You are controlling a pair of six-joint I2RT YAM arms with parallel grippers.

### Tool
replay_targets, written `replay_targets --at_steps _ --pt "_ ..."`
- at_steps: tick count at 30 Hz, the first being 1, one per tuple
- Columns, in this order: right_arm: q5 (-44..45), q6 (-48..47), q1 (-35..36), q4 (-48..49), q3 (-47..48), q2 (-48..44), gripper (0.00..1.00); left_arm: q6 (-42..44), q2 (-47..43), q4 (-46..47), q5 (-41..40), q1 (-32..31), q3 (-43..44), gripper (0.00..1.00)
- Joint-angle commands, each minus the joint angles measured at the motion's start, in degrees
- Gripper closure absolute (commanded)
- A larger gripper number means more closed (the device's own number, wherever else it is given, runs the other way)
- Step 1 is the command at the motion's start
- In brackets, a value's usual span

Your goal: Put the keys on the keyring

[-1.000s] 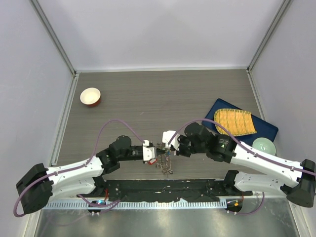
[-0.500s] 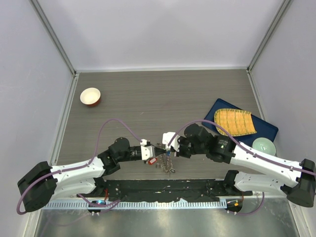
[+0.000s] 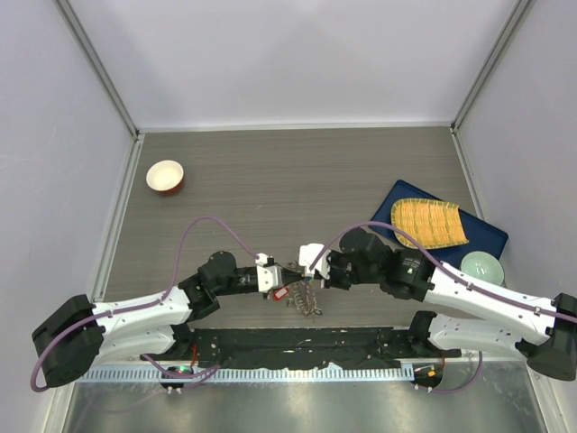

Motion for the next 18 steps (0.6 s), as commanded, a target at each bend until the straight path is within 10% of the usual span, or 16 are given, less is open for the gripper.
replay_targets --at_steps 1,18 --pt "1.08 -0.88 0.66 2.30 -0.29 -1.32 0.99 0.11 -0.50 5.55 0.55 0.11 0.32 1.00" --pt "0.20 -1.23 1.36 3.36 -0.29 -1.15 0.99 -0.33 0.20 5.63 1.69 0.11 0.85 1.00"
